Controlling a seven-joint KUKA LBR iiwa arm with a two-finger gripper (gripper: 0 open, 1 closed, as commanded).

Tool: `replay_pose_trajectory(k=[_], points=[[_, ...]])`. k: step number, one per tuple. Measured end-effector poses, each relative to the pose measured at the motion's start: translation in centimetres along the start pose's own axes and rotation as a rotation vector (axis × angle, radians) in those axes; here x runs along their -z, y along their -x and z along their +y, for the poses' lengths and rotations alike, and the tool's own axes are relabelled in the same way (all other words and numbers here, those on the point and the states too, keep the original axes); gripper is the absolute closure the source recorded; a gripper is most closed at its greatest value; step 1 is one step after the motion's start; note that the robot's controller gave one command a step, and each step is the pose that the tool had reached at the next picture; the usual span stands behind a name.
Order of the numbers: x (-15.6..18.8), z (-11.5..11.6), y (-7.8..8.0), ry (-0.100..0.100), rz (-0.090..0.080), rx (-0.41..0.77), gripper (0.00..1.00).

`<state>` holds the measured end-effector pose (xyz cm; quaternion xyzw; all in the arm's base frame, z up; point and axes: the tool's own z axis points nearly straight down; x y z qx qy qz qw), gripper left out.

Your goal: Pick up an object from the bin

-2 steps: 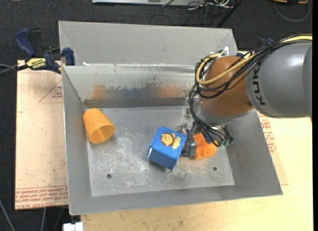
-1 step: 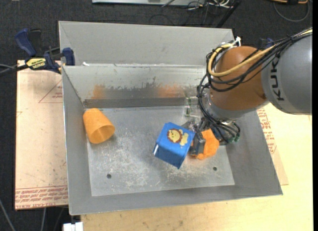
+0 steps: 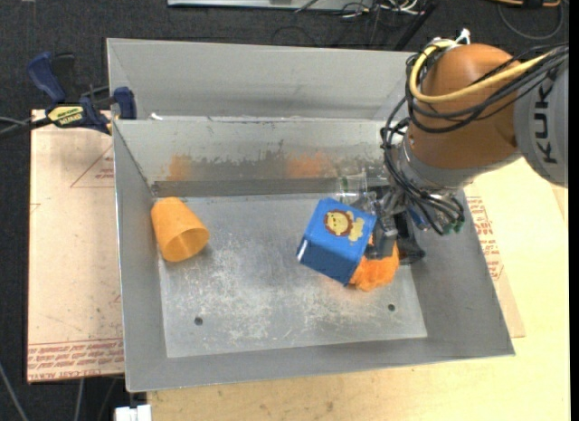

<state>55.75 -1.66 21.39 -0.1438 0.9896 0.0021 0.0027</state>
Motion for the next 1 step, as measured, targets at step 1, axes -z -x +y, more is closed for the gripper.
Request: replay_pose_trajectory(k=[1], points=[[6.67,1.06,-0.79,0.001,0.002,0.001,1.0]])
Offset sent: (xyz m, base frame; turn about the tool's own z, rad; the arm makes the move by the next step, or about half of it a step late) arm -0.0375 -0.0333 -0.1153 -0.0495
